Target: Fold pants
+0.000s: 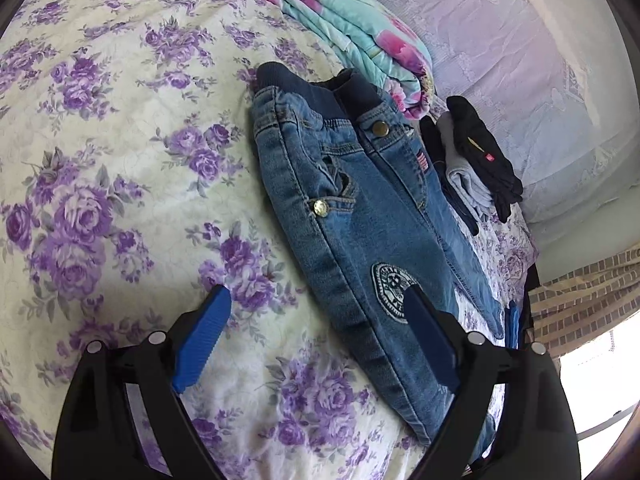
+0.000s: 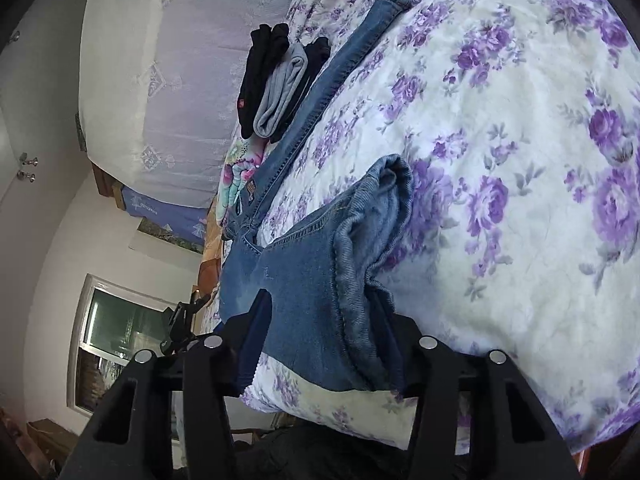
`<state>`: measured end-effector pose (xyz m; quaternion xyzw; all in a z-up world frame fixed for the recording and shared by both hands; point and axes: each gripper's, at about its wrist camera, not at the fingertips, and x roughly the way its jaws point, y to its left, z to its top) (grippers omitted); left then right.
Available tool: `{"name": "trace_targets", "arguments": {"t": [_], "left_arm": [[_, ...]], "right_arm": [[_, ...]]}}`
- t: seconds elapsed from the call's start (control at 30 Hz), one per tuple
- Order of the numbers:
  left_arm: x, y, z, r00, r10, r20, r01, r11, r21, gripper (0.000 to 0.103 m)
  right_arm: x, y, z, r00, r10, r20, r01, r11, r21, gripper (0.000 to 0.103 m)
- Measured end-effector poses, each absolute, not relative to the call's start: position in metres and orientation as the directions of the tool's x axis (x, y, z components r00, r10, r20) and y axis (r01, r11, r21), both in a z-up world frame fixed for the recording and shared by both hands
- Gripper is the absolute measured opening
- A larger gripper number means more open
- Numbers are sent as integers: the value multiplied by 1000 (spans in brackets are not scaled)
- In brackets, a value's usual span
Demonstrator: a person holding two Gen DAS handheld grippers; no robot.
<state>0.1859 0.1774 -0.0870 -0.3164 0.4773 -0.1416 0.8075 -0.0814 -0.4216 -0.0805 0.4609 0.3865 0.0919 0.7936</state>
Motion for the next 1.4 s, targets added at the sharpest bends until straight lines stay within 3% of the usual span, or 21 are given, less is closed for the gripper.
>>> {"name": "trace_targets", "arguments": {"t": [0.07, 0.1, 0.13, 0.53, 0.57, 0.6, 0.63, 0.73, 0.9, 1.1, 1.23, 1.33, 1.4], "left_arm": [[192, 181, -87, 507, -524, -684, -85, 759, -645, 86], [197, 182, -87, 509, -517, -688, -92, 762, -641, 86], [201, 182, -87, 508, -512, -692, -97, 765, -637, 86], [296, 186, -99, 486, -444, -753, -219, 772, -597, 88], [299, 180, -97, 488, -428, -761, -210, 789, -578, 83], [300, 177, -95, 493, -418, -763, -196, 801, -566, 68], [301, 172, -95, 482, -418, -770, -167, 819, -549, 23], [289, 176, -99, 502, -433, -749, -159, 805, -572, 16], [249, 194, -83, 544, -522, -657, -141, 716, -684, 13], [179, 178, -60, 537, -589, -604, -58, 689, -722, 13], [159, 178, -101, 491, -589, -642, -118, 685, -719, 14], [151, 196, -136, 499, -674, -545, -167, 542, -823, 17], [147, 201, -133, 508, -683, -525, -158, 525, -836, 17]], "right_arm": [[-79, -421, -82, 671, 472, -572, 228, 603, 764, 32], [-79, -421, -86, 672, 462, -579, 240, 603, 760, 19], [-79, -422, -89, 676, 465, -572, 247, 588, 770, 14], [-56, -456, -48, 742, 423, -520, 193, 609, 770, 4], [-52, -458, -48, 736, 422, -529, 195, 616, 763, 4], [-48, -459, -50, 729, 422, -539, 199, 623, 757, 4], [-44, -459, -53, 722, 424, -547, 205, 623, 755, 4], [-38, -464, -61, 719, 444, -535, 209, 596, 776, 4], [-32, -483, -37, 754, 420, -506, 186, 601, 777, 3], [-24, -550, 15, 811, 319, -491, 182, 659, 730, 3], [-15, -570, -13, 740, 315, -594, 244, 698, 673, 3], [-20, -571, -48, 684, 322, -655, 302, 692, 655, 7], [-36, -575, -57, 701, 314, -641, 332, 652, 682, 10]]}}
